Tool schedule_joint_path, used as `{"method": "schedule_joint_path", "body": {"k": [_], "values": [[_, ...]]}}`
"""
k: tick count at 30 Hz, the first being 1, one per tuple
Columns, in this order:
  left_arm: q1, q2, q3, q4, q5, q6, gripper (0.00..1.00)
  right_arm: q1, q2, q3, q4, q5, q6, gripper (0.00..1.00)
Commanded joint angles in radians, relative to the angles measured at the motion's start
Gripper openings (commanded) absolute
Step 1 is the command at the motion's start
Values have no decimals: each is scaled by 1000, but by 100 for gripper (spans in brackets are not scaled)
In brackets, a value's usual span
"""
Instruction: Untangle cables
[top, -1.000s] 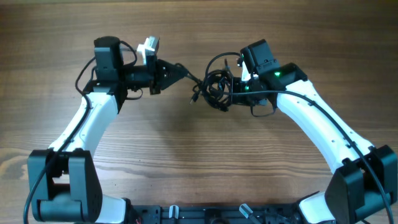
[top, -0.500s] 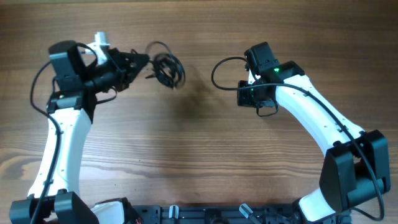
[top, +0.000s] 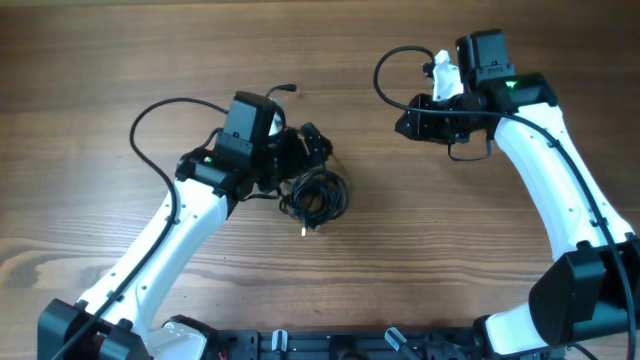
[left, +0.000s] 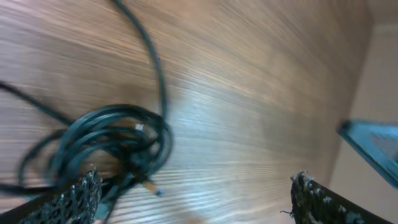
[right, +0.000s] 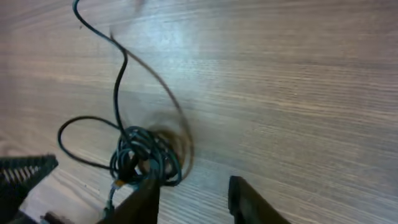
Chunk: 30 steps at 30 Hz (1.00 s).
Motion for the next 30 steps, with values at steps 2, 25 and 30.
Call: {"method": "schedule_joint_path", "body": {"k": [2,25,30], "values": [[40,-12,13,-103,-175,58,99,8,-15,19,-9,-81,-42,50],[39,444,12,48,17,749,61,35,-14,18,-3,-60,-50,57],[38,524,12,90,14,749,54,35,-14,17,-2,-48,-53,58]]}}
